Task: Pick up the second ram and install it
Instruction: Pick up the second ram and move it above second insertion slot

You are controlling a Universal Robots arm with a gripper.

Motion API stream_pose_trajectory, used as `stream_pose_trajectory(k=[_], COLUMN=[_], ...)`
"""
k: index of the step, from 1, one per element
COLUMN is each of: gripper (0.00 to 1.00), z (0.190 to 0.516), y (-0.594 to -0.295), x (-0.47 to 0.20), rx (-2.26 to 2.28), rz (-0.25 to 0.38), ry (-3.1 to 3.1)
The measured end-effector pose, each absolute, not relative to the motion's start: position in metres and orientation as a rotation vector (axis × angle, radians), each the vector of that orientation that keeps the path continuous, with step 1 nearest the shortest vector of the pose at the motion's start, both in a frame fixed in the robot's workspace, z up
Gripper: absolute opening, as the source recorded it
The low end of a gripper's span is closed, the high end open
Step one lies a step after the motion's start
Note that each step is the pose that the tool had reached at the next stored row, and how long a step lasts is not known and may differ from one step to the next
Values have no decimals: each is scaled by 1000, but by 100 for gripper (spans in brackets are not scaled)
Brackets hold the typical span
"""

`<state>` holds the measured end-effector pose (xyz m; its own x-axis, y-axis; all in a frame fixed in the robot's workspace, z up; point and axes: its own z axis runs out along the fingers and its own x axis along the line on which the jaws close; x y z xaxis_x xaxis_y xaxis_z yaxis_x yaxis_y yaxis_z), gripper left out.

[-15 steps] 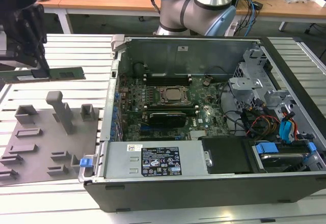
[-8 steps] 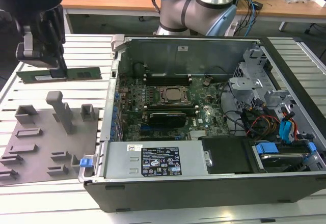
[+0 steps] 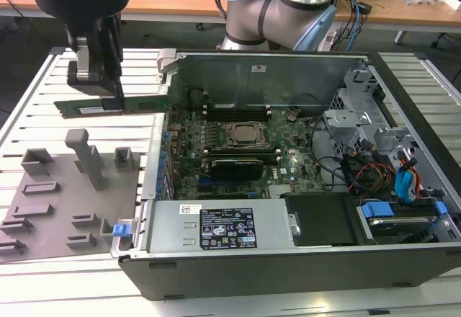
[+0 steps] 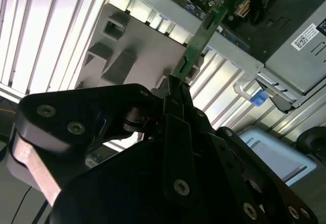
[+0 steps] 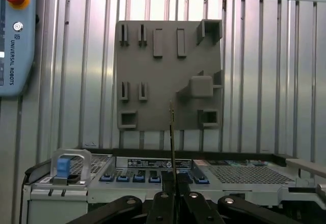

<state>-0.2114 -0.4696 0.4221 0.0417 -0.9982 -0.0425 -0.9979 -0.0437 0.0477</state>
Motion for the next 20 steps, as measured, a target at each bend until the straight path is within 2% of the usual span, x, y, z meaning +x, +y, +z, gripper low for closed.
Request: stream_pose_trajectory(k=[20], gripper=[13], z=[421], y=[-469], x=[-132], rx=[2262], rz=[-102], ry=[-2168])
